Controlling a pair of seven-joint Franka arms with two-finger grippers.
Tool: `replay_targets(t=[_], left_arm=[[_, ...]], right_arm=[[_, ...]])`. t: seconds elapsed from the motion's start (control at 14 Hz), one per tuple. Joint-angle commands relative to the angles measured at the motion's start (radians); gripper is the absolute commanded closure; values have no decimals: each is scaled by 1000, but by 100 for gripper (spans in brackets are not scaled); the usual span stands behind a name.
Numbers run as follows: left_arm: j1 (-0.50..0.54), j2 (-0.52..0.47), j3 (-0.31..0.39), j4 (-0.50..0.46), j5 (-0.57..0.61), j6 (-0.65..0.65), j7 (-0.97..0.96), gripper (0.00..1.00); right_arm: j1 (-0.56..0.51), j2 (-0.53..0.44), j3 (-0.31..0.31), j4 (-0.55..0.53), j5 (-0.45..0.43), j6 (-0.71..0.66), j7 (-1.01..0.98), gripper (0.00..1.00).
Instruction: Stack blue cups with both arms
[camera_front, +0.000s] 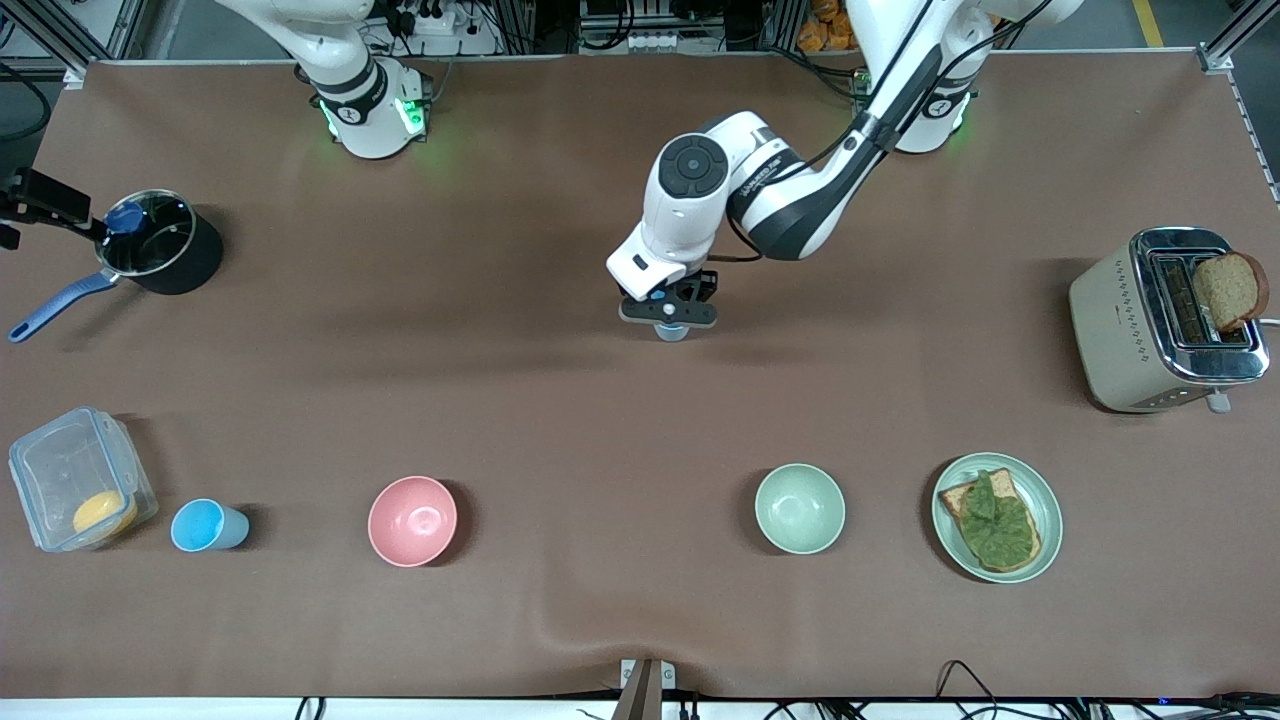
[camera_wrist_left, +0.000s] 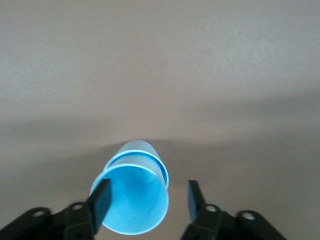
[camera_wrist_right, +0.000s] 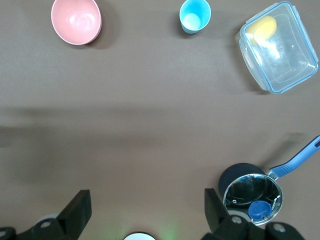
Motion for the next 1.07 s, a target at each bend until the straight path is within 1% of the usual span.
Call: replay_targets(t=[0.0,0.14,0.29,0.57,0.79,0.93,1.0], left_arm=[[53,-118,8,-77,32,-50,-30,0],[122,-205,10,-142,33,-126,-10,0],[200,-306,8,-190,33,-212,65,0],[329,-457,13,-177,32,-397,326,0],[345,-540,112,-132,32,-528,476,0],[349,-572,175,-89,29,-590,494,0],[369,-578,201,-55,16,-625,503,0]], right_arm=[[-13,-31,6,-22,1,-5,-13,0],[-13,-31,6,-22,1,-8,-13,0],[-13,-32,6,-19,-3,-4,-16,0],[-10,-36,9,-19,-5,19,-43,0],[-11,-36,9,-20,-3,24,-65,0],[-2,-29,12,-27,3,27,-66,0],[15,-31,12,-30,1,51,-66,0]])
